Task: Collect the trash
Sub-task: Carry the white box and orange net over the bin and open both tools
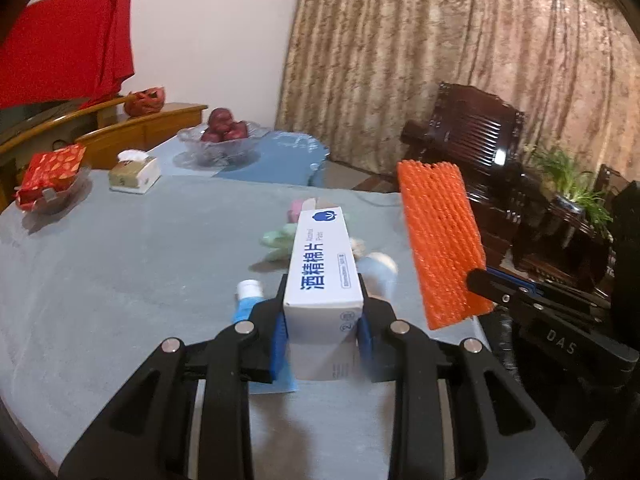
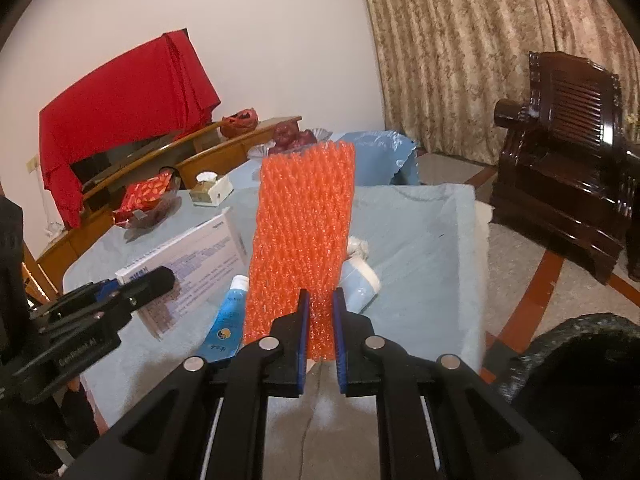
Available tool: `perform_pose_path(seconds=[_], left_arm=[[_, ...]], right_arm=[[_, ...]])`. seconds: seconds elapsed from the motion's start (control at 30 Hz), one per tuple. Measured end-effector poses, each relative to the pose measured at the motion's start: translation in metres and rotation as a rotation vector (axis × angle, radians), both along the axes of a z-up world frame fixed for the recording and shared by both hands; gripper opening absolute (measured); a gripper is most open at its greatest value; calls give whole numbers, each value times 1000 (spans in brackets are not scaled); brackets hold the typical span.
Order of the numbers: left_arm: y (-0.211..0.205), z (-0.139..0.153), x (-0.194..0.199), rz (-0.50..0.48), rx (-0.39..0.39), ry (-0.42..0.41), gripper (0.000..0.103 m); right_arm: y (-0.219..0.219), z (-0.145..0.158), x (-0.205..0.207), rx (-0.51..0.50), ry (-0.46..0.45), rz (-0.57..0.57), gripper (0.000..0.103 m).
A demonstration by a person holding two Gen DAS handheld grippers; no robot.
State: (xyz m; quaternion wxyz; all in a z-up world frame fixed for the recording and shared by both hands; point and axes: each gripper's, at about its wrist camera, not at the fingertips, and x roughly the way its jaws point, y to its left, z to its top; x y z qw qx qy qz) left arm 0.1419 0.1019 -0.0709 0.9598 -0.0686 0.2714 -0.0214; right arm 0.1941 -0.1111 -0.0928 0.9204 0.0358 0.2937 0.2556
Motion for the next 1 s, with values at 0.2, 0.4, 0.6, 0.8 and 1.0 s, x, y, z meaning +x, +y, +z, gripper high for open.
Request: perform_pose_path(seconds=[0.2, 0.4, 0.6, 0.8, 1.0], left_arm=[[-27, 14, -9, -53, -7, -34, 28], [-57, 19, -18, -117, -8, -57, 28], [-95, 18, -28, -191, -4, -66, 28], [-126, 16, -29, -264, -1, -63, 28], [-161, 12, -31, -333, 8, -63, 28]], right_arm=[[-21, 14, -20, 12, -20, -37, 11], [-49, 26, -40, 9, -40, -94, 11], [-80, 28, -56, -6, -39, -164, 11], [-121, 21, -78, -20, -24, -254, 11], [-158, 15, -95, -36, -9, -344, 11]])
